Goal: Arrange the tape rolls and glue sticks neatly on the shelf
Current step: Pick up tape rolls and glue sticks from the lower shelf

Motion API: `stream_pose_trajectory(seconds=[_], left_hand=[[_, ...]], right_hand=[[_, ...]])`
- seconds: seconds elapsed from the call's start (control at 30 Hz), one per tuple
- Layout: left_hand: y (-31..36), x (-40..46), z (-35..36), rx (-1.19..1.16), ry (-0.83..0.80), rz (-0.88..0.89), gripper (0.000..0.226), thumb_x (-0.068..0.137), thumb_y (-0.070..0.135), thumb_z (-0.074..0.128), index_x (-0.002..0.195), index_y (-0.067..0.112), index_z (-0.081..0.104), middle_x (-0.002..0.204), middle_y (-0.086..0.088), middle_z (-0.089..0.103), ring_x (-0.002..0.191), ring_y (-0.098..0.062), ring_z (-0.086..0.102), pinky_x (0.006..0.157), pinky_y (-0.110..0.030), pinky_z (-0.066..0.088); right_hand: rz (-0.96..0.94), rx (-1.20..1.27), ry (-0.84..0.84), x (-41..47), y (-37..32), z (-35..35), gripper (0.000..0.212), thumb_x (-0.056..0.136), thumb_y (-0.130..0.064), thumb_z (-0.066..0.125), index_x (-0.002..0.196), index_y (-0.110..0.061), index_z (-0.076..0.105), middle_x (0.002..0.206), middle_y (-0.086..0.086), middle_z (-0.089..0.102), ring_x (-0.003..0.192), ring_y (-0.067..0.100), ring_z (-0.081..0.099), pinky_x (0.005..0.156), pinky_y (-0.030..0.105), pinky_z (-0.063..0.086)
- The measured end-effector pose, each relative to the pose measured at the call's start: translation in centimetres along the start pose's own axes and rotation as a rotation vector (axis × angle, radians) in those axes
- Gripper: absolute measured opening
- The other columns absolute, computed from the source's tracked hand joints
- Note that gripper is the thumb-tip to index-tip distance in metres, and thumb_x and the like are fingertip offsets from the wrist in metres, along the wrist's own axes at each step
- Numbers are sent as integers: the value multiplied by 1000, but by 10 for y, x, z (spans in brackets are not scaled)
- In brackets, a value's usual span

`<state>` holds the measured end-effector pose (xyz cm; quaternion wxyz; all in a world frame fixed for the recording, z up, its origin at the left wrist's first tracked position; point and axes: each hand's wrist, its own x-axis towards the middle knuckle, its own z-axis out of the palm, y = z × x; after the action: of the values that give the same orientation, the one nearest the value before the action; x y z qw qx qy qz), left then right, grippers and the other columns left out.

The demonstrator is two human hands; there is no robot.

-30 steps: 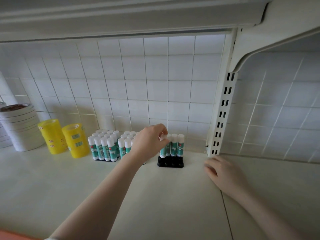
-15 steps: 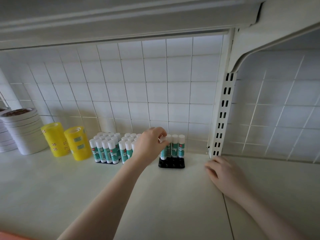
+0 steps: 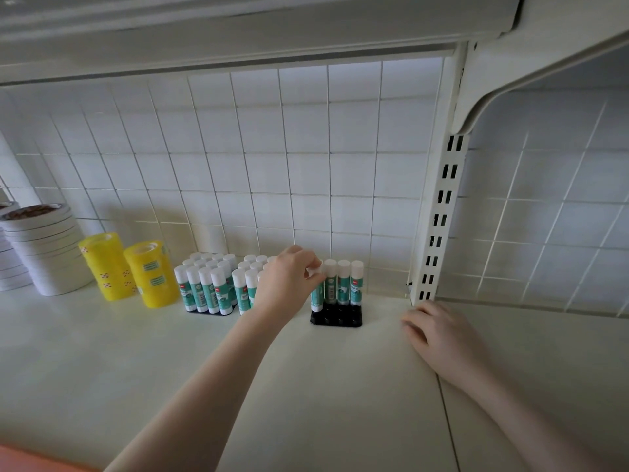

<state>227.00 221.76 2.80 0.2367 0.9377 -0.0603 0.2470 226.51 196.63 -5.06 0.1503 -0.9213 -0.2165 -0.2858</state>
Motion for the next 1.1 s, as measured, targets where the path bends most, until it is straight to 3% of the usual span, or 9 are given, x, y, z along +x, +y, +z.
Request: stream_pose_trajectory(seconds=[0.4,0.5,0.6,0.7,0.87,1.0,1.1], left_hand=[[5,-1,2,69,-46,38,14,89,19,60,97,9,67,91,1,52,75,-14,44,61,-28,36],[5,-2,0,51,-50,30,12,88,19,62,96,10,67,84,8,46,73,-14,44,59,-27,32],[4,1,-4,13,-72,-13,5,85,18,65,86,14,65,72,12,41,71,-16,45,62,-30,38],[3,3,-4,28,-85,-13,7,83,18,67,79,15,61,70,12,41,71,-18,47,66,-33,44],[1,2,-2,79,-78,18,11,83,20,65,94,16,64,87,6,54,82,-21,57,72,-38,50],[3,1,-1,119,-67,30,16,85,21,63,101,17,62,98,2,59,85,-22,58,72,-39,51],[6,-1,-1,136,-52,24,17,87,21,61,103,16,62,100,1,59,86,-21,57,70,-36,50]], right_hand=[[-5,14,-25,0,-1,-1,10,71,-9,76,70,-15,68,69,-1,58,65,22,57,53,32,48],[10,27,-50,-2,-3,-3,5,79,-13,69,75,-15,68,74,-1,58,71,21,57,59,32,47],[37,28,-109,-3,-3,-6,13,89,-19,58,84,-14,69,84,-1,59,82,20,55,69,32,45],[34,24,-122,-5,-4,-6,12,88,-19,58,84,-15,69,84,0,59,82,21,56,69,32,45],[59,45,-150,-3,-6,-8,16,91,-21,55,90,-15,70,89,0,61,88,20,55,74,31,44],[67,45,-138,-3,-6,-10,12,88,-18,58,86,-15,70,86,0,61,85,22,57,68,26,38],[72,59,-168,-2,-6,-12,17,91,-21,54,91,-15,70,93,0,61,92,21,55,75,27,39]])
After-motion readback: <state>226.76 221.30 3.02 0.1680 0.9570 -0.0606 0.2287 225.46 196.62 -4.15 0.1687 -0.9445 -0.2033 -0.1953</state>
